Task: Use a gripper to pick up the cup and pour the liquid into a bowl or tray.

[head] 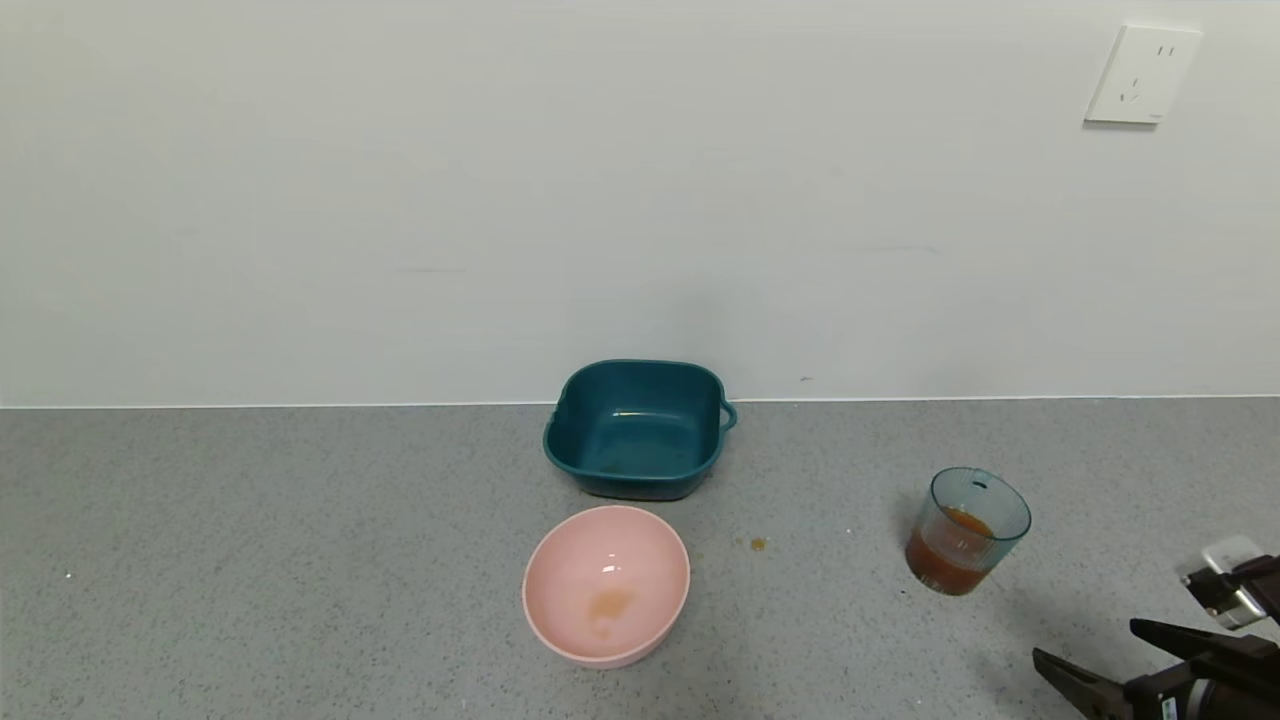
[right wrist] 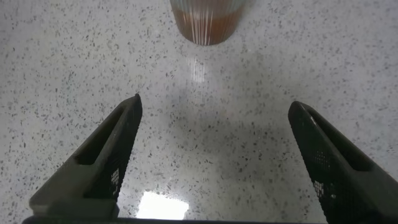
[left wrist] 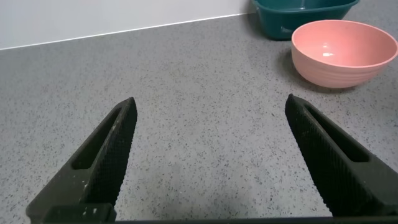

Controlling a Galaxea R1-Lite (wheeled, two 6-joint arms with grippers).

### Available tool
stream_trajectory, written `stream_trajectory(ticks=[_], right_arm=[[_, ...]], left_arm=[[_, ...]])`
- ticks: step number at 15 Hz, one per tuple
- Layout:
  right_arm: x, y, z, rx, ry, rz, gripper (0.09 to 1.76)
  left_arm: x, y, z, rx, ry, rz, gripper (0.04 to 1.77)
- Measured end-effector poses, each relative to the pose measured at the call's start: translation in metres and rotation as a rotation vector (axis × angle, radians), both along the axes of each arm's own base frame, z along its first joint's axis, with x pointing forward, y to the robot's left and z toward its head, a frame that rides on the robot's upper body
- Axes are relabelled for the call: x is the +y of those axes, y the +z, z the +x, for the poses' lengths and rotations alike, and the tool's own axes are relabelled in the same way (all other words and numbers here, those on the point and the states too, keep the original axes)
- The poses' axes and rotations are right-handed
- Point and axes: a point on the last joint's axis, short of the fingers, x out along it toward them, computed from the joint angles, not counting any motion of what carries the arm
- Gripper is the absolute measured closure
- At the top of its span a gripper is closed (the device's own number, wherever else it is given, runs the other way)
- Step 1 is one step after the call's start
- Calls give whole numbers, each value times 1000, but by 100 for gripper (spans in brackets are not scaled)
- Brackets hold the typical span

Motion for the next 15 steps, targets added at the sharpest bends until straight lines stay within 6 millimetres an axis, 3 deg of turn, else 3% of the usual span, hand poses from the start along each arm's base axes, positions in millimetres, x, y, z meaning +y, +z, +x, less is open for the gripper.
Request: stream_trajectory(ticks=[15], right_arm=[[10,-38,46,-98,16,17,14]], left_arm=[[0,0,0,0,0,0,9]])
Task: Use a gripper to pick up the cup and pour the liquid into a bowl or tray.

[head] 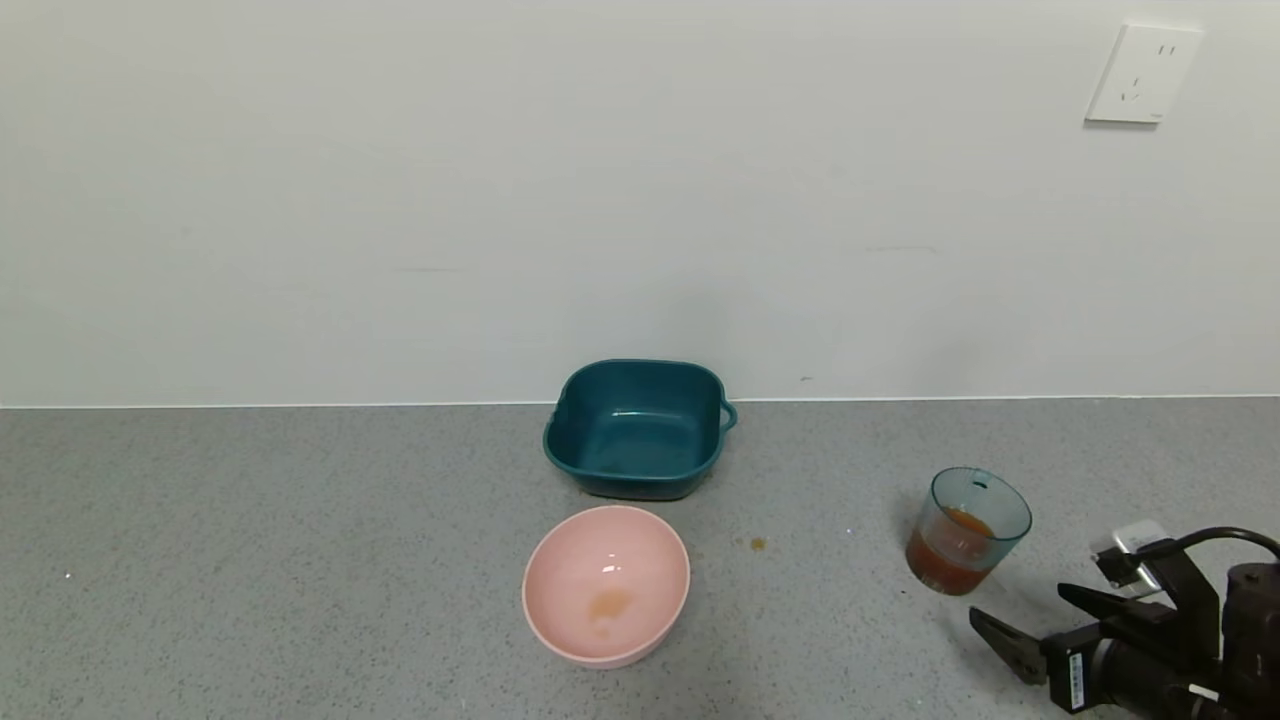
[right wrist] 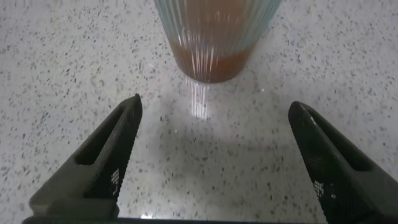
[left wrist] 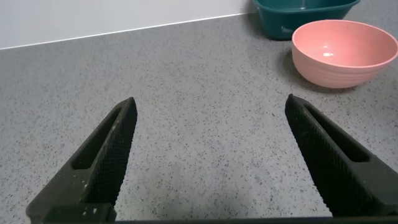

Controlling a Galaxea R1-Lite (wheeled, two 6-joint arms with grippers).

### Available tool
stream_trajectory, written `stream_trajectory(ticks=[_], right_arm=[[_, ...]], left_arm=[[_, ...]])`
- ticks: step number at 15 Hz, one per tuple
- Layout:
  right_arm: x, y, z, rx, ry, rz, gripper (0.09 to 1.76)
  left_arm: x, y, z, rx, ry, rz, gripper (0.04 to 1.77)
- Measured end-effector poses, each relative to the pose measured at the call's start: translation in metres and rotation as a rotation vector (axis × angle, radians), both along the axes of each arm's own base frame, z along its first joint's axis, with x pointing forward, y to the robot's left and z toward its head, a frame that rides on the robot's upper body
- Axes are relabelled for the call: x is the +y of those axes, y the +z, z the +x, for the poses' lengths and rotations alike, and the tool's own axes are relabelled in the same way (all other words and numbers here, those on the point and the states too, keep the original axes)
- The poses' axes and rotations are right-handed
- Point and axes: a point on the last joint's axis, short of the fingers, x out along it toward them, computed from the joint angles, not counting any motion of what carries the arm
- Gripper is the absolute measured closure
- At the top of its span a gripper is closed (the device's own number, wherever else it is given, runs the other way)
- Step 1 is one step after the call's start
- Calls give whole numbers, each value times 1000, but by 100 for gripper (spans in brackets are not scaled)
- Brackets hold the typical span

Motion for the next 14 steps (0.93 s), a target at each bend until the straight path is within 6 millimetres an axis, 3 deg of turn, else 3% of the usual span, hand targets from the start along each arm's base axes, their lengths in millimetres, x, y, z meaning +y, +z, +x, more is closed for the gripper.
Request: stream_trajectory(ticks=[9,14], right_arm=[[3,-18,19,-30,-2,5,14],[5,-18,30,-56,0,9,14]], left_arm=[[0,0,0,0,0,0,9],[0,0,0,0,0,0,9]])
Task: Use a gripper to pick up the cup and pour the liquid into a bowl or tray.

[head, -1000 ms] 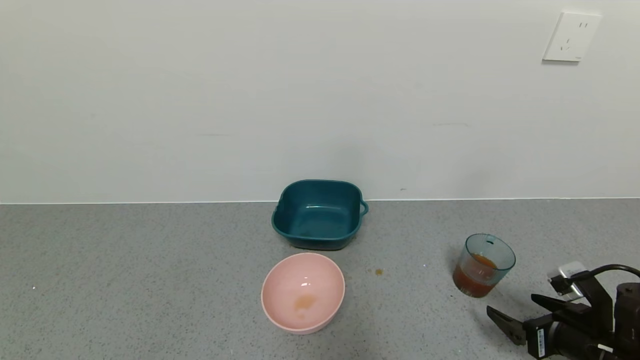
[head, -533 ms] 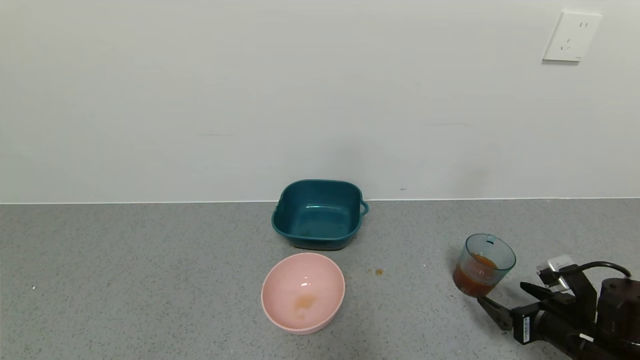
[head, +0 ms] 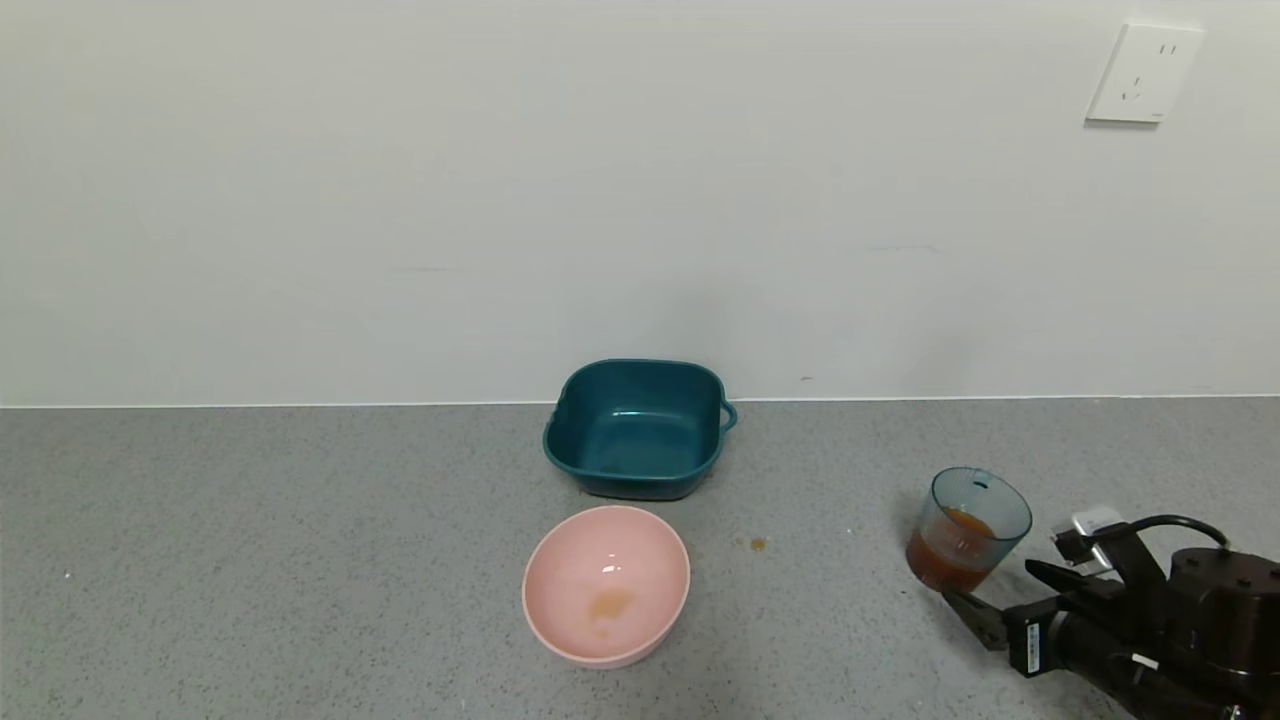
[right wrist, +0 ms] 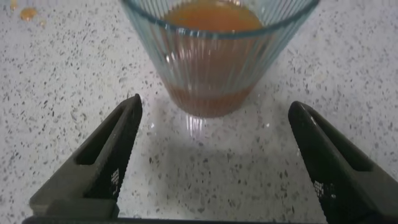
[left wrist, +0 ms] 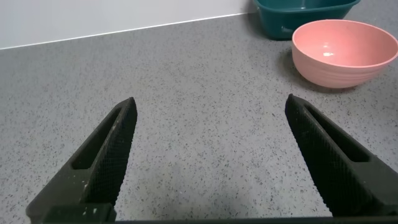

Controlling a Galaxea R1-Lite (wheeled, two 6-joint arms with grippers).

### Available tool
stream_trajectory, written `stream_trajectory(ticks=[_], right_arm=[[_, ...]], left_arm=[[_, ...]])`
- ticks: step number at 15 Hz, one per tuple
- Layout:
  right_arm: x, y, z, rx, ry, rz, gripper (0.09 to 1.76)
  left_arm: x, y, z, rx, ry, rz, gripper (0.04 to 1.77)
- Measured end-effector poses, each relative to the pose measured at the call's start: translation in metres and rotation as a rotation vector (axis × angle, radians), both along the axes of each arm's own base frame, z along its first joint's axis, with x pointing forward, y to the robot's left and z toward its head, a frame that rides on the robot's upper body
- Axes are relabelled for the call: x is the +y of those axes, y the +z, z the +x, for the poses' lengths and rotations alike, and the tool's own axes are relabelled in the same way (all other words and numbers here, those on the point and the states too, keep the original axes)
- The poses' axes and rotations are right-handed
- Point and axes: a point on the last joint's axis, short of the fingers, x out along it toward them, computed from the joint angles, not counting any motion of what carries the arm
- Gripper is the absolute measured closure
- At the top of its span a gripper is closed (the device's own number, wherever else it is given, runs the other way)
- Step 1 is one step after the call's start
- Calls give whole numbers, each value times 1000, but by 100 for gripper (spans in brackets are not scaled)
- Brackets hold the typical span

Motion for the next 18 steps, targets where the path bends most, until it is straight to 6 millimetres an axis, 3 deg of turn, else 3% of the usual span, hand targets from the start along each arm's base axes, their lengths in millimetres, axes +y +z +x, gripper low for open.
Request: stream_trajectory(ticks=[18], right_arm=[[6,-1,47,-105,1,22,14]], left_arm=[[0,0,0,0,0,0,9]])
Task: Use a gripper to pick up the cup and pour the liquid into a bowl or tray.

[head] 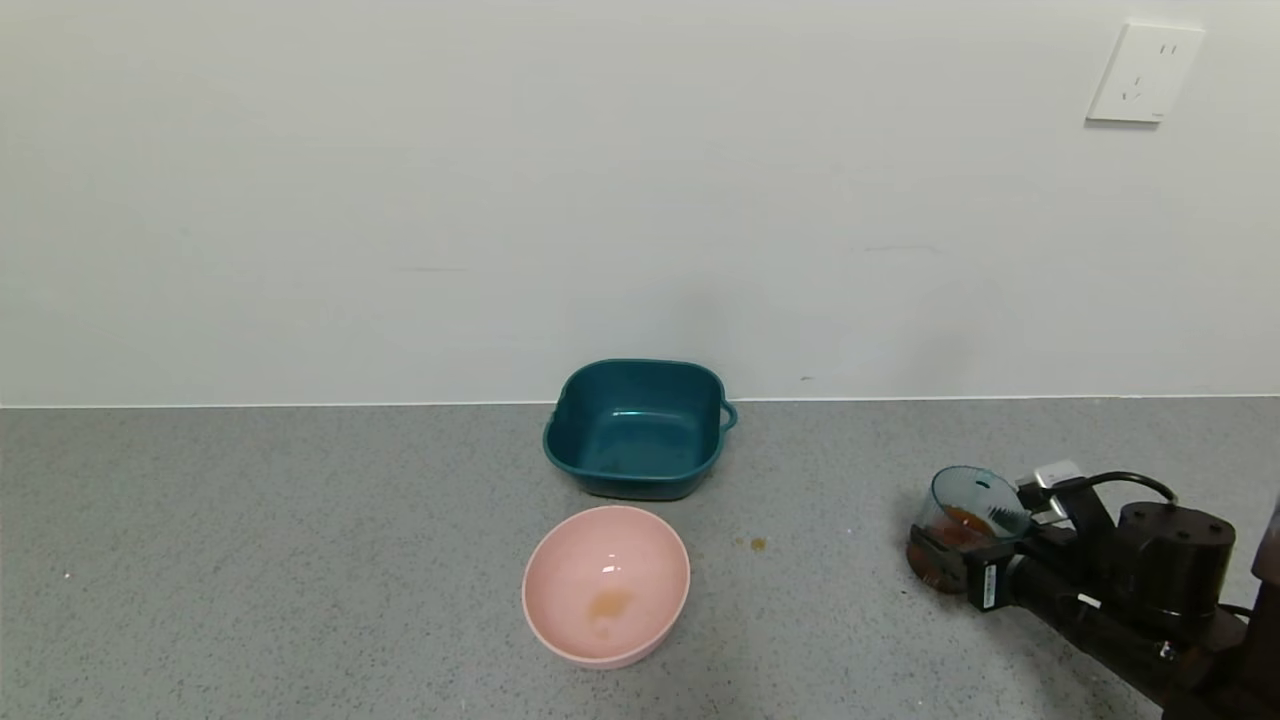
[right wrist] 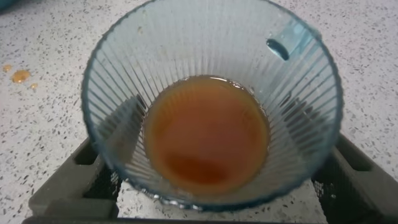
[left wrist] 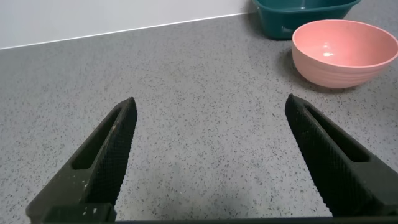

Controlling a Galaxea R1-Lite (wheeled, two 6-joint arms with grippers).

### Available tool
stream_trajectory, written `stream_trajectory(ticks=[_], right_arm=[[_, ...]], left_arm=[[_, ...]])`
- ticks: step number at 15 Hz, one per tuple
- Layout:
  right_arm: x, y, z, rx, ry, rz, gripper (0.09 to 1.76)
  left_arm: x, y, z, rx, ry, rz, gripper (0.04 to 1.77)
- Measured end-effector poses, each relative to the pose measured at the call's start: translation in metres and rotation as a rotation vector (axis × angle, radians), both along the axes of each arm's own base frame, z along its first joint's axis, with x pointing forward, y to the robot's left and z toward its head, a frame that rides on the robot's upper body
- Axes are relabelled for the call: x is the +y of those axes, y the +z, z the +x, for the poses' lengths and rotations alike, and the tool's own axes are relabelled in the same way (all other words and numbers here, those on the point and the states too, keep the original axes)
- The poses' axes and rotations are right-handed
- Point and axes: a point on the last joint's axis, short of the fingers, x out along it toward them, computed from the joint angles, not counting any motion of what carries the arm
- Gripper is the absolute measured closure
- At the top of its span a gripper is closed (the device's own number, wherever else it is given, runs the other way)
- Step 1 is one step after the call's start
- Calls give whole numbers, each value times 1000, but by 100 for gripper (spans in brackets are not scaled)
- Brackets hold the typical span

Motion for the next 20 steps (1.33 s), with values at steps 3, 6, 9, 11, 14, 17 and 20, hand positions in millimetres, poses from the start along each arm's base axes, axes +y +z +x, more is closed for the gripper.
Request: stream_trajectory(ticks=[3,6,9,11,14,17,20], right_arm=[[0,-3,3,5,-1,-1,14],[0,-4,4,5,-1,-1,24],[1,-5,5,6,0,-2,48],[1,-4,4,6,2,-3,49],[1,-4,4,5,3,-2,49],[1,-1,4,-5,4,0,49],[1,4,4,-28,5,2,50]], left_arm=[[0,0,0,0,0,0,9],[0,0,0,0,0,0,9],[0,0,0,0,0,0,9],[0,0,0,0,0,0,9],[0,0,0,0,0,0,9],[0,0,0,0,0,0,9],[0,0,0,0,0,0,9]])
